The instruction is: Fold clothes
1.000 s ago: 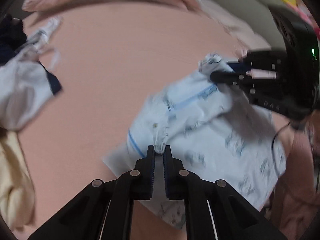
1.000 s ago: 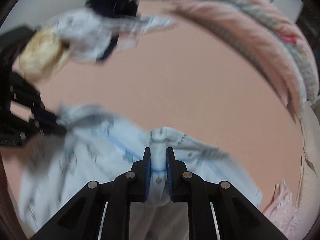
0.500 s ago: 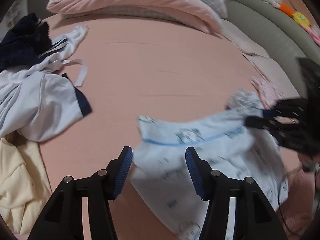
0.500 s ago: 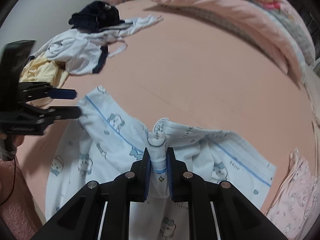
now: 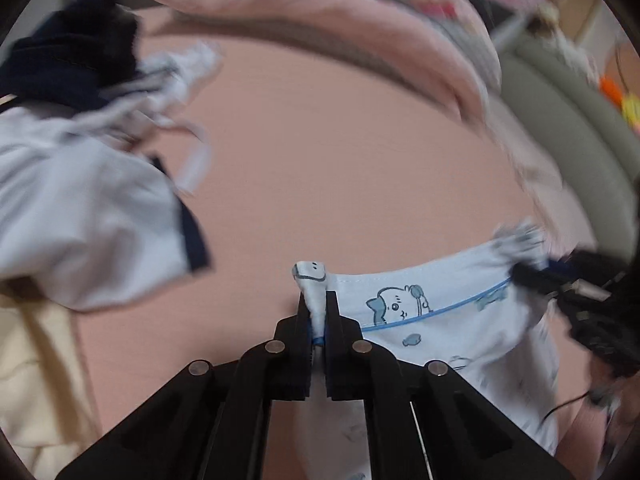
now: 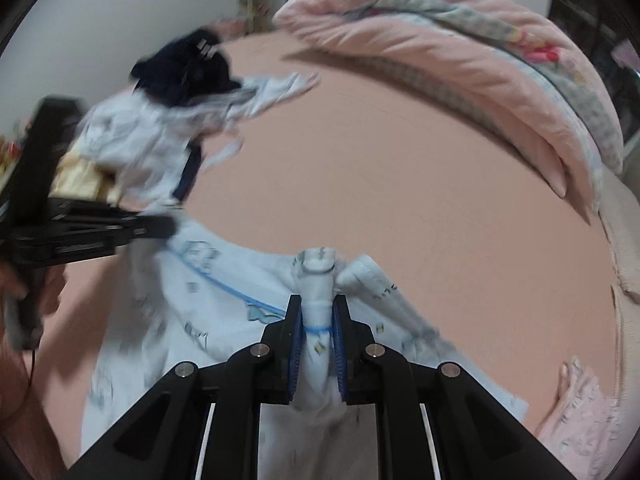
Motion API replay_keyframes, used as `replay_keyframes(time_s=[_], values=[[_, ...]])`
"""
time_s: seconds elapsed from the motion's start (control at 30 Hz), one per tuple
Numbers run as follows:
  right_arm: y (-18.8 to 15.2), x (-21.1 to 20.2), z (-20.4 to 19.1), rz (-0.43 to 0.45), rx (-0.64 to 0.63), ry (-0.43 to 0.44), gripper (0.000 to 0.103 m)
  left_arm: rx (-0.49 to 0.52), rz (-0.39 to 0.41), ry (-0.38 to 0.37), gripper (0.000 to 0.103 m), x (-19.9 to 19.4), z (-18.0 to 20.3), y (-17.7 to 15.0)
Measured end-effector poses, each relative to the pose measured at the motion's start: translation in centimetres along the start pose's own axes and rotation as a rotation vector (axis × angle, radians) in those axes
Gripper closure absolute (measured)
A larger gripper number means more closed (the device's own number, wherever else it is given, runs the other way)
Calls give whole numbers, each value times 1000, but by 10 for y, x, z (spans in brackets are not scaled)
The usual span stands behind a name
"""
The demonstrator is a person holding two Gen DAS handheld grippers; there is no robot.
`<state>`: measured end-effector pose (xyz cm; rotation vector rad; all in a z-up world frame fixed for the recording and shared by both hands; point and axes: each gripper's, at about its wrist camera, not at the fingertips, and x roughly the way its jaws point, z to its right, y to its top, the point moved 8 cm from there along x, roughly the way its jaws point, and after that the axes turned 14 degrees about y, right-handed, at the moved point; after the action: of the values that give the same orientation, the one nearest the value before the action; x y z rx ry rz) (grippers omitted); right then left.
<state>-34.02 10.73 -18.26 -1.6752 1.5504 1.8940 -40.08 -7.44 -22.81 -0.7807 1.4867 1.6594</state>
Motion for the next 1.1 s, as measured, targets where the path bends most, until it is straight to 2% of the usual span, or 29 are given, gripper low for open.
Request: replay_keyframes(time_s=[0.13, 0.23, 0.3, 0.33, 0.37, 0.4, 0.47, 0.5, 0.53, 0.6, 0.67, 0.7, 0.73, 0.83, 0.93, 1.0, 1.03, 1.1], values=[[17, 33, 15, 6, 40, -38, 91, -33, 54, 88, 100, -5, -23, 14], [24, 66, 29, -18, 32, -111, 91, -10, 16, 176, 99, 20, -32, 8], [16, 90, 44, -116, 118, -101, 91, 3, -100, 228, 98, 48, -44, -11], [14, 94, 48, -134, 168, -64, 91, -6, -123, 228, 97, 55, -46, -14], [16, 89, 48, -118, 198, -25, 90, -28, -104, 210, 98, 52, -48, -12], [17, 84, 49, -102, 226, 14, 89, -42, -121, 197, 97, 50, -49, -10], [21, 72, 43, -70, 197, 50, 79, -46, -142, 176, 95, 45, -52, -7], [20, 71, 38, -82, 169, 82, 65, -38, -133, 183, 95, 43, -53, -7], [16, 75, 35, -111, 157, 96, 56, -21, -131, 198, 95, 42, -53, -9], [5, 89, 33, -186, 142, 105, 56, 13, -130, 214, 95, 44, -51, -12], [1, 91, 30, -181, 102, 60, 66, 47, -130, 239, 95, 48, -46, -17], [2, 86, 22, -158, 59, 62, 77, 62, -125, 256, 95, 50, -44, -17], [1, 81, 12, -152, 26, 78, 82, 75, -121, 271, 95, 51, -43, -17], [-8, 68, -19, -160, -98, 117, 82, 75, -123, 264, 95, 51, -44, -16], [-8, 59, -28, -150, -153, 124, 81, 47, -135, 243, 95, 53, -50, -17], [0, 49, -19, -76, -70, 153, 81, 33, -143, 236, 95, 54, -53, -17], [4, 47, -8, -68, 0, 175, 81, 38, -144, 239, 95, 54, -53, -17], [-2, 59, 15, -138, 103, 154, 81, 58, -139, 252, 95, 55, -53, -17]])
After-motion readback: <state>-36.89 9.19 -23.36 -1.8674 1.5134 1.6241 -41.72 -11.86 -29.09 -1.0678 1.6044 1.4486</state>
